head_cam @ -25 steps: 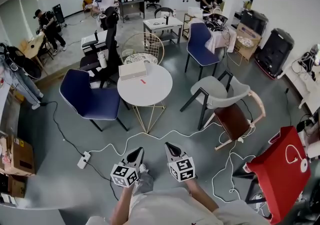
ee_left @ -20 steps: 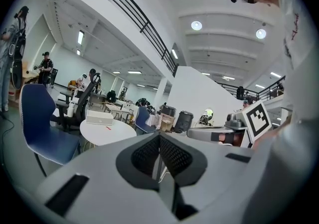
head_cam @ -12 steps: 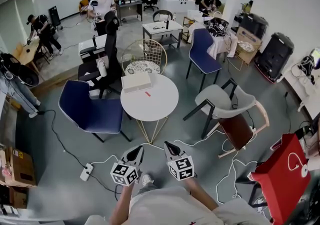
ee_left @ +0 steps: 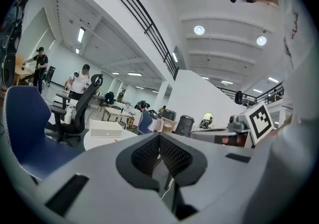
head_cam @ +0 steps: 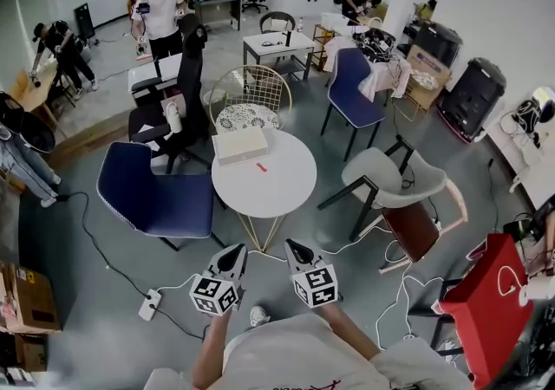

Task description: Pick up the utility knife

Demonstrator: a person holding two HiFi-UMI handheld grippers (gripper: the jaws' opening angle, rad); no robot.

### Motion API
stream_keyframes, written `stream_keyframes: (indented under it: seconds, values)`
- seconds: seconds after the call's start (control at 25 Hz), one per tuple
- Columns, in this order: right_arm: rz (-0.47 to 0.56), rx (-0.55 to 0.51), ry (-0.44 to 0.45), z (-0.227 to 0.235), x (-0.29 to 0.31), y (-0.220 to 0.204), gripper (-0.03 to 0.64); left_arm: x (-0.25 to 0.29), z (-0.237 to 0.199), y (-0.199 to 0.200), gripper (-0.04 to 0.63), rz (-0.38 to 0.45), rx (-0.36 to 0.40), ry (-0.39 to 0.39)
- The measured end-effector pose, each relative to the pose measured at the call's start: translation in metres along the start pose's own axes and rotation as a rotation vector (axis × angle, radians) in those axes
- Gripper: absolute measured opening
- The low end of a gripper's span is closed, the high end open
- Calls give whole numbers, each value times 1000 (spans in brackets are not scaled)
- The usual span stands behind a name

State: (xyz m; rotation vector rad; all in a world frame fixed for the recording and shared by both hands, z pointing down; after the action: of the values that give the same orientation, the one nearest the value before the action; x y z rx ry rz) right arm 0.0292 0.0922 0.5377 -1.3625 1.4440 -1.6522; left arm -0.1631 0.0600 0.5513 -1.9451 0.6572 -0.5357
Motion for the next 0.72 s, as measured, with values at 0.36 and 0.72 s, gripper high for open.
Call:
stream_keyframes:
  seconds: [0.36,0.72]
  values:
    - [-10,18,-5,11,30,1,17,18,-24,3,12,-20,-8,-1]
    - [-1,31,27,34,87,8,17,57,-56,21,12,-27,12,17]
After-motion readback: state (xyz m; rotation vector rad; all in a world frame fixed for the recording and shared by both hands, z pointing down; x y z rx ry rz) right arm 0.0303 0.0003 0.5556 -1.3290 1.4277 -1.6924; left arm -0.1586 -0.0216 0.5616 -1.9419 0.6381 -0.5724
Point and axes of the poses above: the fingertips, and each gripper's own axes: x forward along the fingers, z to its right, y out of its top, the point moved 7 cm from there along -x, backward along the fingers, and after that the axes turned 6 degrees about -x, right-handed, at the moved point
